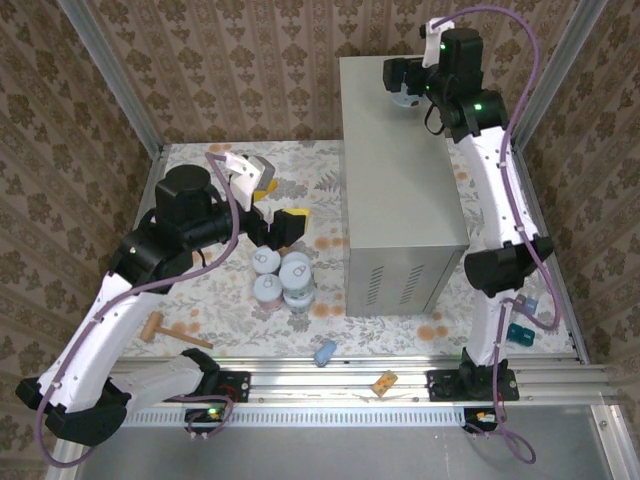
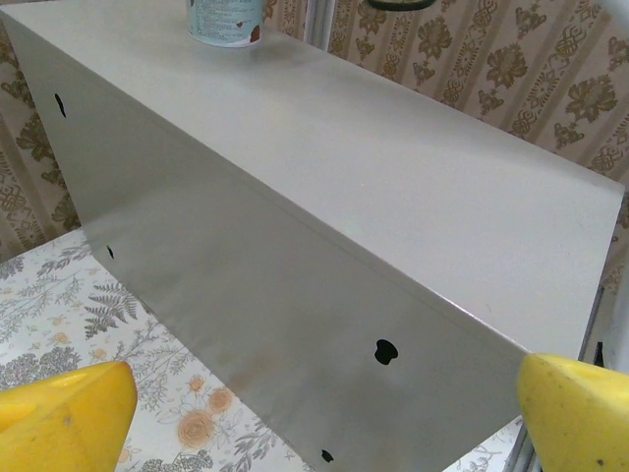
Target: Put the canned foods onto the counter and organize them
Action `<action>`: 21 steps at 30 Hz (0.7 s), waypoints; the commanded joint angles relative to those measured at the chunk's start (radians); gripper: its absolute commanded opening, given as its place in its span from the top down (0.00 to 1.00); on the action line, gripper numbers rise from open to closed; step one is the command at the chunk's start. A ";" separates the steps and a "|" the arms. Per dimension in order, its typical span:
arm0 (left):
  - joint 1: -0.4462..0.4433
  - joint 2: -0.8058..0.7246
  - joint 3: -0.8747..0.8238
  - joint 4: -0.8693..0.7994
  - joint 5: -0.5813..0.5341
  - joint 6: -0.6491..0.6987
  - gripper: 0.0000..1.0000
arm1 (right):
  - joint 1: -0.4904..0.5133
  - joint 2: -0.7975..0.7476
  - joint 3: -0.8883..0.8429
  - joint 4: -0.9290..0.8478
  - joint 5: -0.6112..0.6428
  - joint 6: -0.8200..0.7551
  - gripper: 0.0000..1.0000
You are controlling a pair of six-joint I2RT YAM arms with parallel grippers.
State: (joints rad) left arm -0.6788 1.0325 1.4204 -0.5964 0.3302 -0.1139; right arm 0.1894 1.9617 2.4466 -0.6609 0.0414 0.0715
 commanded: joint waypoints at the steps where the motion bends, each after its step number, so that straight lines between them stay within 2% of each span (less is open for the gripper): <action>1: 0.007 -0.020 -0.015 0.021 0.004 -0.025 0.00 | -0.012 -0.159 -0.130 0.002 -0.018 0.000 0.00; 6: 0.007 -0.020 -0.028 0.018 -0.005 -0.032 0.00 | -0.042 -0.330 -0.361 0.073 -0.030 0.024 0.00; 11: 0.007 -0.020 -0.036 0.026 -0.008 -0.043 0.00 | -0.096 -0.414 -0.512 0.118 -0.042 0.061 0.00; 21: 0.008 -0.015 -0.040 0.024 -0.019 -0.055 0.00 | -0.133 -0.297 -0.442 0.103 -0.051 0.060 0.00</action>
State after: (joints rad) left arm -0.6788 1.0256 1.3888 -0.5926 0.3210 -0.1436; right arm 0.0578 1.6234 1.9598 -0.5716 -0.0044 0.1276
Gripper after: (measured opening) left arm 0.999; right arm 0.999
